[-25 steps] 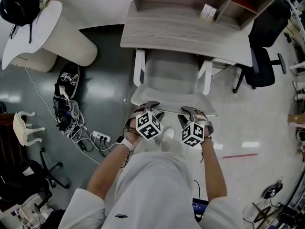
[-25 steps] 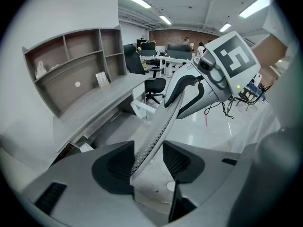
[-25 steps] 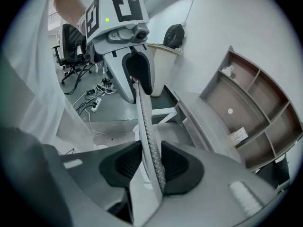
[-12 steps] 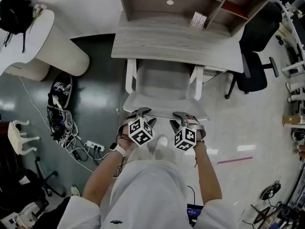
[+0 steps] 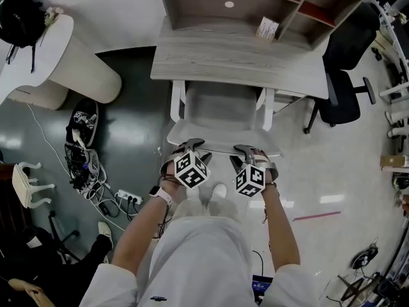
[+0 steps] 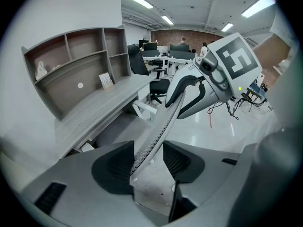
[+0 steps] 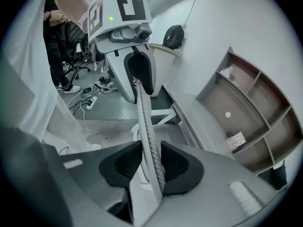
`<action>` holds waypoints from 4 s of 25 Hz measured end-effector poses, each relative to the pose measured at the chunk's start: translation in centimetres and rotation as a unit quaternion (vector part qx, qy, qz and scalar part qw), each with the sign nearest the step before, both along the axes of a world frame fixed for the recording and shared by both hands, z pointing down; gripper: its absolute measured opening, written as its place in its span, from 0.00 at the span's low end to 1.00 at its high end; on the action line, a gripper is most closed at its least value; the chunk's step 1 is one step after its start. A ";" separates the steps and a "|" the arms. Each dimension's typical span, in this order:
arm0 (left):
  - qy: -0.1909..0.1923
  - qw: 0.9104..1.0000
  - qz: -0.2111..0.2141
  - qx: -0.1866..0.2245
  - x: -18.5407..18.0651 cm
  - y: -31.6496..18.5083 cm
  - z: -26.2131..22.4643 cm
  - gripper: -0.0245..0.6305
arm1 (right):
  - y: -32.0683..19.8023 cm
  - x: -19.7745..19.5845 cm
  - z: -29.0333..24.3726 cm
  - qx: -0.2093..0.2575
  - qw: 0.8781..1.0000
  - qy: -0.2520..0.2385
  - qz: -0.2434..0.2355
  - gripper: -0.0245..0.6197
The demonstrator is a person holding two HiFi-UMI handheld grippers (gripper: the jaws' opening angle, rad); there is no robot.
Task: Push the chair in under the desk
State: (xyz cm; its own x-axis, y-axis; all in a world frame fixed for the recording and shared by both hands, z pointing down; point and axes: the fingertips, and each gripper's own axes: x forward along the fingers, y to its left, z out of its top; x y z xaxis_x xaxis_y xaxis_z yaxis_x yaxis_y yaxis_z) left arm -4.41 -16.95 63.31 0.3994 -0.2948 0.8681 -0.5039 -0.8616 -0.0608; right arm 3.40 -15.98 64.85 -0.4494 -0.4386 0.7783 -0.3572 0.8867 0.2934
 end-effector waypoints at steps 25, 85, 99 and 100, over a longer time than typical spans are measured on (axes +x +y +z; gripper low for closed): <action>0.006 1.000 -0.016 -0.001 0.9 -7.5 -0.1 0.34 | -7.6 0.8 -0.2 0.026 1.000 0.004 -0.010 0.24; 0.015 0.997 -0.017 0.072 1.9 -18.1 -1.7 0.30 | -18.3 2.3 -2.0 0.104 0.994 0.010 0.031 0.29; 0.068 0.987 -0.065 0.130 1.1 -14.9 -5.9 0.26 | -15.6 2.2 -5.8 0.107 0.990 -0.022 0.089 0.09; 0.075 0.986 -0.071 0.129 0.9 -14.7 -6.2 0.26 | -15.3 2.3 -6.1 0.103 0.990 -0.027 0.097 0.09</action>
